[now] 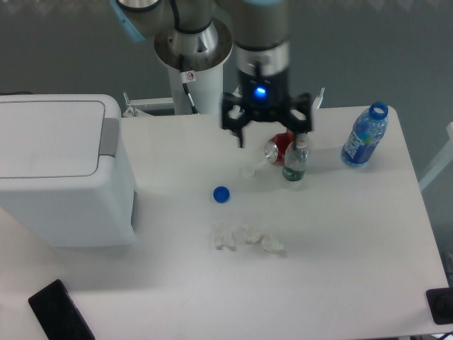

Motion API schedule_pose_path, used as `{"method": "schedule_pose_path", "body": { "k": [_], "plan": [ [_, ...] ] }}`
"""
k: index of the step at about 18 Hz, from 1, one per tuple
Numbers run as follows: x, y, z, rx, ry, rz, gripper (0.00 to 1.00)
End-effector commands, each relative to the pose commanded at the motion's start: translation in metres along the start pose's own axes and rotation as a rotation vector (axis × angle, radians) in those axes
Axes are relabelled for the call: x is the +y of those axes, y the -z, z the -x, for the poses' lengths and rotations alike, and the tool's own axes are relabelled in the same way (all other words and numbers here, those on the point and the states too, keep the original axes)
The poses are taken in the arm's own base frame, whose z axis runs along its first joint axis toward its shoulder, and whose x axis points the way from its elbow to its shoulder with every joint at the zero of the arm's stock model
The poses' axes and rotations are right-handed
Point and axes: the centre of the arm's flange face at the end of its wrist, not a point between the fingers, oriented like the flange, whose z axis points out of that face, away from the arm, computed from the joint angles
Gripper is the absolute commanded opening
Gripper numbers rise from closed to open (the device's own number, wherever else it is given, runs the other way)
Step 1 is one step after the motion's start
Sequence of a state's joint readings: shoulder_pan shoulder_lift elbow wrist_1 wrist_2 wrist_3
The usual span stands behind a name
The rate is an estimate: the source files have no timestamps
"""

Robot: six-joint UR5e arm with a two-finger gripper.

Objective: Close the trash can

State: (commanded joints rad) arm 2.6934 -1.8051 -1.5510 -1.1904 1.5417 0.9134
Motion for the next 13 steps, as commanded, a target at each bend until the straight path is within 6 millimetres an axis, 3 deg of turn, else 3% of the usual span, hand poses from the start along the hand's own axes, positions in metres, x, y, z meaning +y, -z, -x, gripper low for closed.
{"method": "schedule_pose_path", "body": {
  "k": [3,6,10,13],
  "plan": [
    [0.012,-0.048,0.050,0.034,-0.186,0.059,1.00],
    [0.004,-0.073,0.076,0.041,-0.301,0.086,1.00],
    [-0.002,-0.106,0.094,0.057,-0.304,0.105,1.00],
    [0.012,-0.135,0.122,0.057,-0.318,0.149,1.00]
  ]
}}
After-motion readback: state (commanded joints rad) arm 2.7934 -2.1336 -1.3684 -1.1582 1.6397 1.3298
